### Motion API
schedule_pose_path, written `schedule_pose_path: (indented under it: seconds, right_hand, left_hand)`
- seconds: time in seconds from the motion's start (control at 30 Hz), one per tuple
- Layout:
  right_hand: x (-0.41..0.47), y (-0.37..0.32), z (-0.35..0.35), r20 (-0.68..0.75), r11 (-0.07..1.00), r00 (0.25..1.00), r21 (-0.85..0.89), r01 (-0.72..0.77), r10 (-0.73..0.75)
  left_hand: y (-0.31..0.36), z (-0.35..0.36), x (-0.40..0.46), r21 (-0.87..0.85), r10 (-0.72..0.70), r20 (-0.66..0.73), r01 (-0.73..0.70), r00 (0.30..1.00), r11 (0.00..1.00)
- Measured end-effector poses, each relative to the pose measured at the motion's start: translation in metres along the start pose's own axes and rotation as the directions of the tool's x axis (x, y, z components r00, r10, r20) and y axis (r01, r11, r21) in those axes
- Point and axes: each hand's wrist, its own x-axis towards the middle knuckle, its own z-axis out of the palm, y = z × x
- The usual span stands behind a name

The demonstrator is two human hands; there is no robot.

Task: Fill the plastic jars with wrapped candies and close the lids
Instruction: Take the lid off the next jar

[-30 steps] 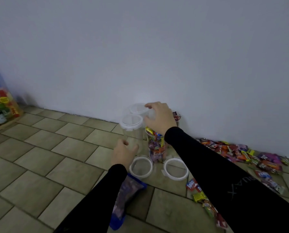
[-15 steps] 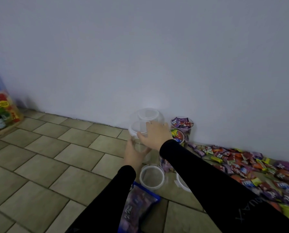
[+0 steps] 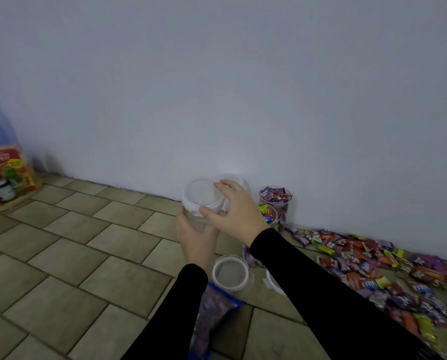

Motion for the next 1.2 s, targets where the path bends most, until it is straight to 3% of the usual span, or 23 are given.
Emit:
schedule_pose_path:
  seconds: [0.2, 0.37, 0.53, 0.73, 0.9, 1.03, 1.2]
  right_hand:
    - [-0.039, -0.013, -0.016, -0.124, 0.993, 0.991, 0.106, 0.056, -0.043]
    - [-0.076, -0.010, -0.048, -0.229, 0.986, 0.973, 0.150, 0.066, -0.030]
    - [-0.119, -0.006, -0.092, -0.228, 0.976, 0.973, 0.219, 0.016, 0.035]
    - [-0.178, 0.013, -0.147, -0.239, 0.984, 0.961, 0.138, -0.110, 0.141]
    - [-0.228, 0.039, -0.185, -0.276, 0.955, 0.914, 0.087, -0.284, 0.297]
    - [-0.259, 0.055, -0.216, -0.235, 0.910, 0.882, 0.021, -0.415, 0.408]
    - [-0.292, 0.073, -0.251, -0.270, 0.859, 0.838, -0.065, -0.507, 0.474]
  left_hand:
    - [0.020, 0.003, -0.034, -0.061, 0.033, -0.081, -0.038, 0.996, 0.997]
    - [0.058, 0.011, -0.088, 0.090, 0.177, -0.123, -0.167, 0.977, 0.982]
    - [0.079, 0.030, -0.152, 0.178, 0.248, -0.151, -0.220, 0.957, 0.959]
    - [0.065, 0.064, -0.210, 0.113, 0.153, 0.056, -0.159, 0.987, 0.981]
    - [0.062, 0.096, -0.273, 0.107, 0.068, 0.247, -0.097, 0.967, 0.990]
    - [0.051, 0.114, -0.308, 0.130, 0.017, 0.411, -0.077, 0.911, 0.988]
    - [0.061, 0.136, -0.363, 0.097, -0.057, 0.633, -0.007, 0.772, 0.995]
